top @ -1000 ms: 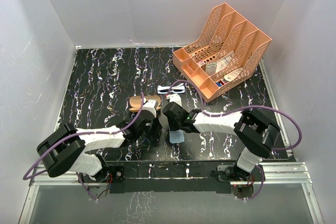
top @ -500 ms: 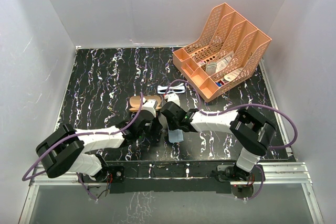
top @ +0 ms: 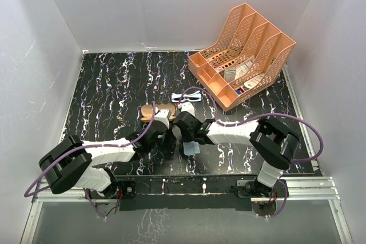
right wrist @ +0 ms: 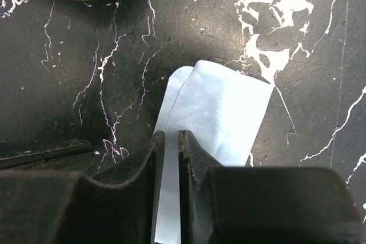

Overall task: Organize the sunglasses
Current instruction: Adjust the glasses cleaning cloth at the center of the board.

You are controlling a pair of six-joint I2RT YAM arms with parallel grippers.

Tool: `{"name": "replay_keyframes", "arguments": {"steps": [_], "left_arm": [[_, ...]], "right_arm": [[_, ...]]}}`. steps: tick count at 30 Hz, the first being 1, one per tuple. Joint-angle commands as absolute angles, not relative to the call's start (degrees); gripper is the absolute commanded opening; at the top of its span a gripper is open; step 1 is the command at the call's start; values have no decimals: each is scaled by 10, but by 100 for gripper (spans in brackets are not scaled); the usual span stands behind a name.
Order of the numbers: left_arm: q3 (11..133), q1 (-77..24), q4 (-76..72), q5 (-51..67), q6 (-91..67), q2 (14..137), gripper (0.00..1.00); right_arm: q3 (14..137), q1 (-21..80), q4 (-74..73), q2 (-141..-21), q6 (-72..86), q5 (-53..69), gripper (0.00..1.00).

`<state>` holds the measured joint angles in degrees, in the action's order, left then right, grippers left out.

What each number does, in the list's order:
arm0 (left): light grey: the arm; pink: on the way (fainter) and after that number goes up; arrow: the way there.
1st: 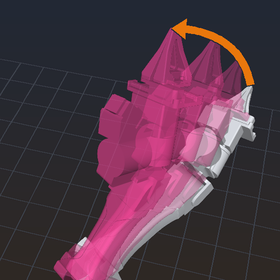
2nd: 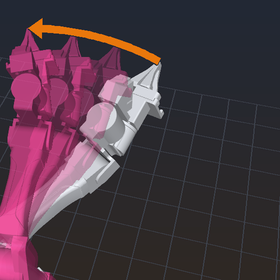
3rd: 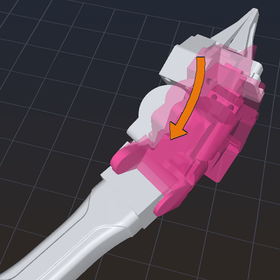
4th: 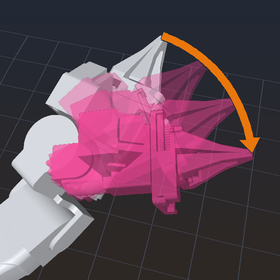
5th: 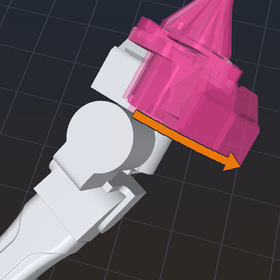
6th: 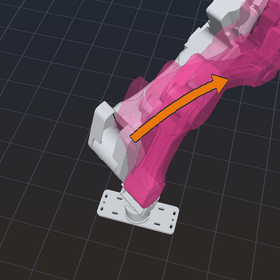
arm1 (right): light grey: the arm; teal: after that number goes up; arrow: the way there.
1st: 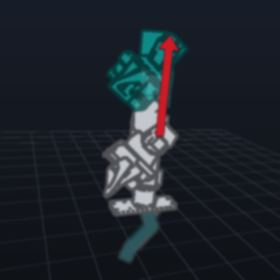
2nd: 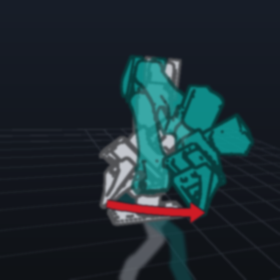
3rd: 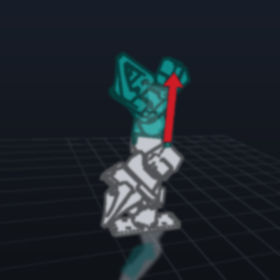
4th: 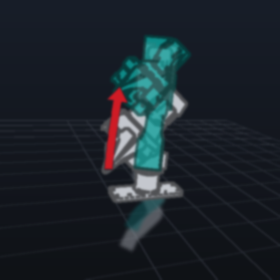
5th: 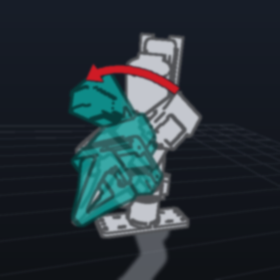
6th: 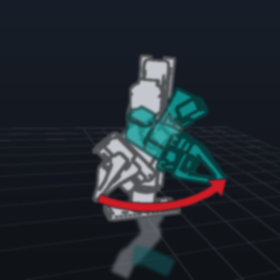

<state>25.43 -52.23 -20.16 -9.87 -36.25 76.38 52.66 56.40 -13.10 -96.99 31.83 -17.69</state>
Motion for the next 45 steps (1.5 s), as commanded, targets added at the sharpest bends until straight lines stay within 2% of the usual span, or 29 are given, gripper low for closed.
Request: {"name": "replay_keyframes", "arguments": {"steps": [1, 5, 15, 20, 25, 37, 40, 43, 45], "left_arm": [[248, -520, -207, -99, -368, 743, 0], [241, -519, -202, -104, -373, 731, 0], [221, -515, -178, -121, -380, 686, 0], [210, -514, -162, -131, -386, 661, 0], [200, -512, -150, -137, -394, 630, 0], [190, -509, -129, -146, -395, 592, 0], [191, -510, -132, -143, -396, 596, 0], [192, -509, -137, -138, -396, 606, 0], [195, -510, -139, -135, -395, 610, 0]], "right_arm": [[548, 573, -145, -982, 317, -179, 18], [556, 578, -152, -988, 313, -186, 22], [561, 587, -163, -1015, 312, -197, 10], [567, 595, -174, -1026, 312, -208, 18], [575, 602, -180, -1037, 315, -212, 18], [588, 614, -200, -1071, 317, -224, 7], [586, 615, -199, -1070, 319, -223, 7], [583, 615, -196, -1063, 320, -221, 15], [582, 615, -195, -1060, 320, -219, 16]]}}
